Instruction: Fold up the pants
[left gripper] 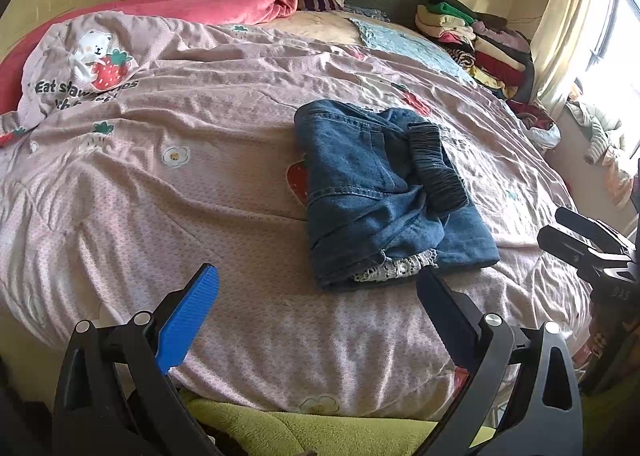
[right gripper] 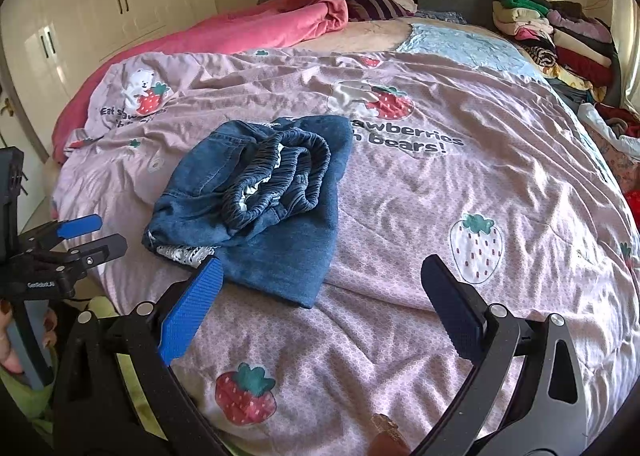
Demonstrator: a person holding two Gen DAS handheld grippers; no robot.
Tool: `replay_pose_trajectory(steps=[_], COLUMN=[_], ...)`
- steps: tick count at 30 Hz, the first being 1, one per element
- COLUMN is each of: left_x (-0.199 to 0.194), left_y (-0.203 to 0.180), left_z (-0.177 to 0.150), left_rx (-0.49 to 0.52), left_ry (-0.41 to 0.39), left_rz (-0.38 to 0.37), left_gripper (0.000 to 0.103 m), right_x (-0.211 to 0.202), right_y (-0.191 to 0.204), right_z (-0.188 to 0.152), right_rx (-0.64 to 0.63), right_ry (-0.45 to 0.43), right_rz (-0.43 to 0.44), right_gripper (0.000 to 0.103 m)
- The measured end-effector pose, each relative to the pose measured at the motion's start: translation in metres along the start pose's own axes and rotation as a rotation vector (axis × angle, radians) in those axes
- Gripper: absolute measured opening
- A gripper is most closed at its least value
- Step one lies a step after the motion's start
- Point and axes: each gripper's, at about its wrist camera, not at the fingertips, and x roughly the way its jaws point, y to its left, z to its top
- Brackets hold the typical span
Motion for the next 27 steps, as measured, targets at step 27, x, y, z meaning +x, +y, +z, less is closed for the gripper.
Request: replay_pose_trajectory(steps=[27], left_x=[0.061], left_y=[0.197], left_z=[0.078], left_rx=[-0.249], left_ry=[0.043], left_rz=[0.386], left_gripper=[0.099], right_x=[0.013], right_y=[-0.218], right_z=[-0.01], right_rx=[0.265], right_ry=[0.03], right_rz=[-0.461], right_gripper=[0.094])
